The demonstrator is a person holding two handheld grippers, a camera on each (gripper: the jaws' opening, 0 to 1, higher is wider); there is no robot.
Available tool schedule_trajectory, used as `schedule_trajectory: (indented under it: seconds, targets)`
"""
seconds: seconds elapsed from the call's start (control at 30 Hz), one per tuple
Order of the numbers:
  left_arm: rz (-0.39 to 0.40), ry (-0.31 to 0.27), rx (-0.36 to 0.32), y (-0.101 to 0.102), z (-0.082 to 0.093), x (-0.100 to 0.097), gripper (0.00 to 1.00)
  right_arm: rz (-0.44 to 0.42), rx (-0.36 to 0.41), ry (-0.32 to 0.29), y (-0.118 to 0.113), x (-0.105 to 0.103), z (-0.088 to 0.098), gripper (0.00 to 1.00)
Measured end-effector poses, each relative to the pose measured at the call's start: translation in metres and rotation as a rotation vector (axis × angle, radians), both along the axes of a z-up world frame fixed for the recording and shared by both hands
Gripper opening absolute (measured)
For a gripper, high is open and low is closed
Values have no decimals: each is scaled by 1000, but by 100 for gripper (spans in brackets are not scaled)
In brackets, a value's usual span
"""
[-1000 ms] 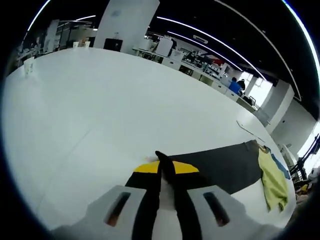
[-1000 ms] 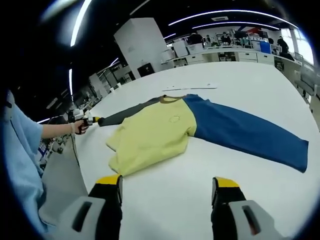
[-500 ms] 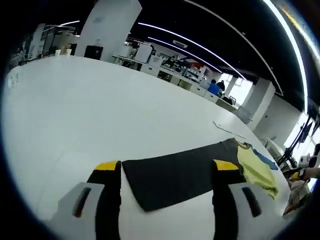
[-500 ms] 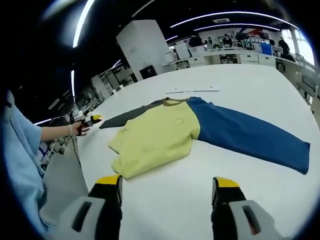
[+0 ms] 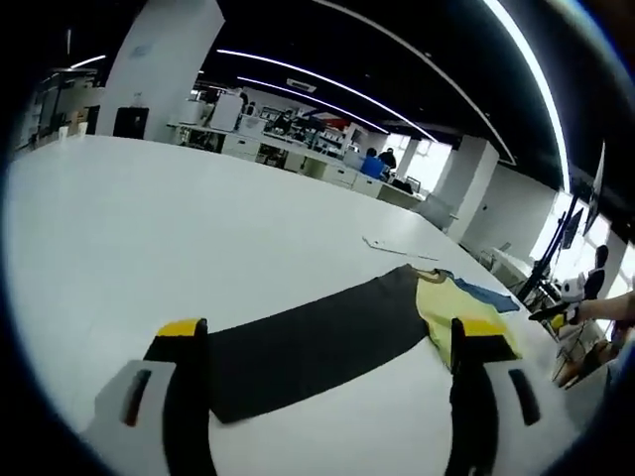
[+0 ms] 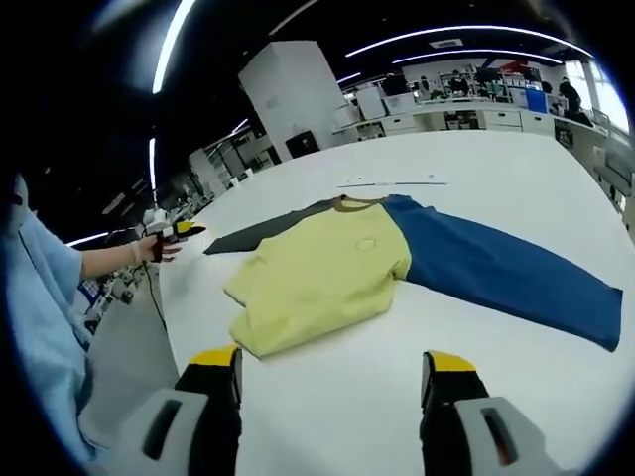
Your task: Fold the garment on the visible template until the final outline fits inside the template.
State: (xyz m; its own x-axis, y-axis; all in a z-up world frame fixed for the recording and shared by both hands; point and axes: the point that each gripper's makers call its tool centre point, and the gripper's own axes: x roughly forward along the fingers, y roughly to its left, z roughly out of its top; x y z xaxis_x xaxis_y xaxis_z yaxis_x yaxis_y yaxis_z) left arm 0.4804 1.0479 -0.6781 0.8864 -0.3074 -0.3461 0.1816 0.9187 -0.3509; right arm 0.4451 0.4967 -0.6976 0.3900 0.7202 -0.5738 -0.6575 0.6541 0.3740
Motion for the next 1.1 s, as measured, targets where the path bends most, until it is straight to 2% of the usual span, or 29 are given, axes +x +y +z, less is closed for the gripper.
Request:
schedule_trajectory:
  seconds: [0.2, 0.33, 0.47, 0.63, 0.73, 0.87, 1.1]
  targets:
    - [-49, -15, -14, -26, 11, -3, 98, -7, 10, -8, -2, -2, 3, 73]
    - [-139, -26, -61, -58, 19, -6, 94, -18, 20, -21, -1, -2, 7, 73]
    - [-246, -9, -20, -95, 20, -14, 92, -21, 33, -28, 2, -5, 8, 73]
    - [-320, -28, -10, -129, 28, -19, 86, -28, 48, -32, 4, -10, 8, 73]
    - [-385, -24, 22, -151, 31, -25, 84, -31, 55, -32, 5, -14, 7, 73]
    - [-443, -36, 31, -182, 34, -35, 80, -36, 63, -30, 5, -18, 5, 72]
    - [-501, -10, 37, -209, 23, -42, 76, -37, 67, -23, 6, -24, 2, 72]
